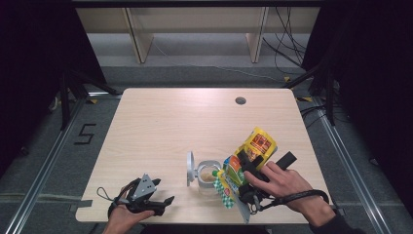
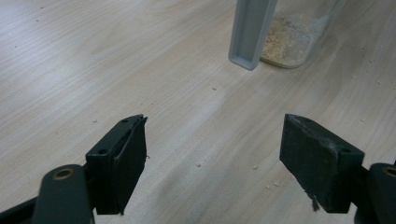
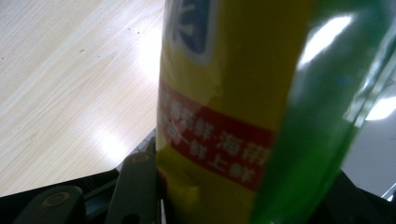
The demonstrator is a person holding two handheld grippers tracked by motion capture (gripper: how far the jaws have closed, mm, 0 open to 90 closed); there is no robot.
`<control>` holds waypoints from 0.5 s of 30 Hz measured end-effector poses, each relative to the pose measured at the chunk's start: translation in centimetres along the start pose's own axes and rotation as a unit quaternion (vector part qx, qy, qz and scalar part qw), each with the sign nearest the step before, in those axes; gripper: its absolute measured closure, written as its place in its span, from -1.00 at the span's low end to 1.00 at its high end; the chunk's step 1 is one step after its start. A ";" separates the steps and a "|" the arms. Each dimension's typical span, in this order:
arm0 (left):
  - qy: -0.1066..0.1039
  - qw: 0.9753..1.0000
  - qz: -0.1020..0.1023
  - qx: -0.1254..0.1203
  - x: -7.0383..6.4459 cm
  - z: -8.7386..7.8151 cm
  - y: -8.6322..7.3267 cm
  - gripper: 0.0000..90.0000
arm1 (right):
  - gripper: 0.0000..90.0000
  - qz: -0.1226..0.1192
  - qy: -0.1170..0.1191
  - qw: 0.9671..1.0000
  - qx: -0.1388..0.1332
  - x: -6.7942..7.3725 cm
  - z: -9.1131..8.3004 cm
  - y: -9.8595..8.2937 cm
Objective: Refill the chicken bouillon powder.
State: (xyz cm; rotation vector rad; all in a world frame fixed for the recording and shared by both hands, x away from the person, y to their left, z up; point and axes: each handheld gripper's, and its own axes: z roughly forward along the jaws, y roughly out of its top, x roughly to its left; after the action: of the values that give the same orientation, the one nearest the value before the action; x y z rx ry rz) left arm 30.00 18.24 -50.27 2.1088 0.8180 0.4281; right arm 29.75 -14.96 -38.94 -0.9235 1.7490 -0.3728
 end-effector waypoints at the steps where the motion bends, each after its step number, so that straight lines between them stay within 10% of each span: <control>1: -0.003 1.000 0.000 0.001 0.0 0.0 0.0 -0.50 | 0.30 0.001 0.005 1.000 -0.003 0.0 0.0 0.0; 15: -0.003 1.000 0.000 0.002 0.1 0.0 0.0 -0.50 | 0.30 0.003 0.006 1.000 0.000 -0.2 0.0 0.0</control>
State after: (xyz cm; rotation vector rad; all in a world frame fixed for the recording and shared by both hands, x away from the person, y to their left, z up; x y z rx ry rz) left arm 30.04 18.28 -50.25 2.1118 0.8162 0.4199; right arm 29.81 -14.85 -38.84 -0.9180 1.7624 -0.3740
